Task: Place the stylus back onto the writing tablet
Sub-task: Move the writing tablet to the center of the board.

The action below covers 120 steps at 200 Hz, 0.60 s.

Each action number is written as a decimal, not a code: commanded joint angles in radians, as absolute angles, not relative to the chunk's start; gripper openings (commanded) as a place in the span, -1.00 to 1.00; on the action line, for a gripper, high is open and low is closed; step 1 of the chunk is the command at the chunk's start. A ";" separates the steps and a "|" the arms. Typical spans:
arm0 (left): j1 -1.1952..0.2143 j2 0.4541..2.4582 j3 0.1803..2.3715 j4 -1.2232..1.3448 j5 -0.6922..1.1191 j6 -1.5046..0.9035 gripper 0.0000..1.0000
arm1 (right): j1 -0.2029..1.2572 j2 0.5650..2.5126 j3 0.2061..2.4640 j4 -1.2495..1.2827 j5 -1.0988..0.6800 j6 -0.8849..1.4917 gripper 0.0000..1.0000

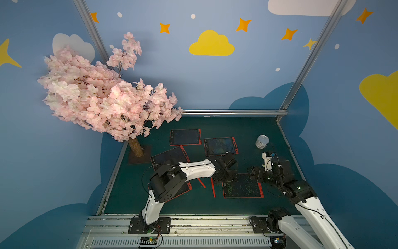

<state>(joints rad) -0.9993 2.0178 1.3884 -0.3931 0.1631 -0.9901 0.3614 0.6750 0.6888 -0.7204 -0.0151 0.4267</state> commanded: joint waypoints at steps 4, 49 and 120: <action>-1.024 2.066 1.415 -0.405 0.201 -0.974 0.97 | 0.358 0.655 0.730 -0.748 0.009 0.439 0.94; -1.082 2.107 1.453 -0.402 0.227 -0.995 0.96 | 0.356 0.659 0.740 -0.755 0.012 0.450 0.94; -1.105 2.169 1.536 -0.374 0.267 -0.999 0.96 | 0.356 0.636 0.743 -0.759 0.014 0.473 0.94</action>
<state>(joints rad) -1.0897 2.1151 1.5120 -0.3592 0.2359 -1.0016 0.3607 0.6571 0.7052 -0.7357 0.0071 0.4603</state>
